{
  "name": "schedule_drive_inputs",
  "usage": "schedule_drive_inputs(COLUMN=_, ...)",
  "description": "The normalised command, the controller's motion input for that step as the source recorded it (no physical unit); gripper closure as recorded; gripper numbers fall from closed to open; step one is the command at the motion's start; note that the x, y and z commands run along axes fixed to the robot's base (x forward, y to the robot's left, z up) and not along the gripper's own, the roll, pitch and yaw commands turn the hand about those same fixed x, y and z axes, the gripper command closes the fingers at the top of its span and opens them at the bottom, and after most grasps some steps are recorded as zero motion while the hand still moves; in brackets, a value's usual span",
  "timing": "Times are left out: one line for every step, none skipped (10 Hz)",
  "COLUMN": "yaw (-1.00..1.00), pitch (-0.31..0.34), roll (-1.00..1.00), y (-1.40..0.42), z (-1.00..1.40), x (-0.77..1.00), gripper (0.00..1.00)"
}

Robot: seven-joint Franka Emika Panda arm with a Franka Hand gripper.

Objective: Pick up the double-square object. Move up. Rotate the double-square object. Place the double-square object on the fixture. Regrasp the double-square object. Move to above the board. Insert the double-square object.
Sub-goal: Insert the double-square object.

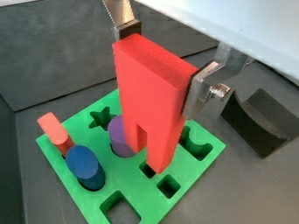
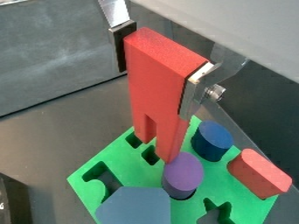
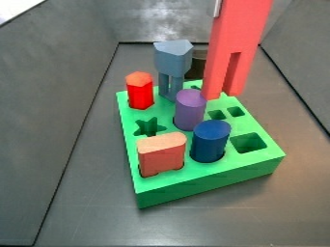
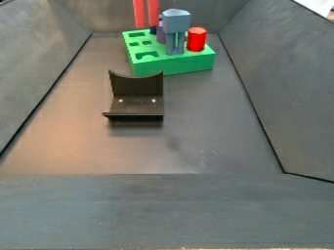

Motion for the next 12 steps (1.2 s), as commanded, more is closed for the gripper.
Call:
schedule_drive_inputs(yaw=0.00, pitch=0.166, roll=0.07, y=-0.08, z=-0.16, x=0.83, gripper=1.00)
schedule_drive_inputs(yaw=0.00, pitch=0.227, roll=0.06, y=0.00, z=-0.10, x=1.00, gripper=1.00)
schedule_drive_inputs(yaw=0.00, pitch=0.249, roll=0.07, y=0.00, z=-0.06, x=1.00, gripper=1.00)
schedule_drive_inputs(yaw=0.00, pitch=0.293, roll=0.05, y=0.00, z=0.00, x=0.95, gripper=1.00)
schedule_drive_inputs(yaw=0.00, pitch=0.320, roll=0.04, y=0.00, z=0.00, x=0.91, gripper=1.00)
schedule_drive_inputs(yaw=0.00, pitch=0.323, roll=0.02, y=0.00, z=0.08, x=0.90, gripper=1.00)
schedule_drive_inputs(yaw=0.00, pitch=0.326, roll=0.00, y=0.00, z=0.18, x=0.89, gripper=1.00)
schedule_drive_inputs(yaw=0.00, pitch=0.331, roll=0.00, y=0.00, z=0.24, x=0.87, gripper=1.00)
schedule_drive_inputs(yaw=-0.08, pitch=0.244, roll=0.00, y=0.00, z=0.00, x=0.84, gripper=1.00)
schedule_drive_inputs(yaw=-0.13, pitch=0.064, roll=0.00, y=0.01, z=-0.29, x=0.66, gripper=1.00)
schedule_drive_inputs(yaw=-0.11, pitch=0.021, roll=0.00, y=0.00, z=-0.47, x=0.56, gripper=1.00)
schedule_drive_inputs(yaw=-0.12, pitch=0.033, roll=0.00, y=0.01, z=-0.44, x=0.58, gripper=1.00)
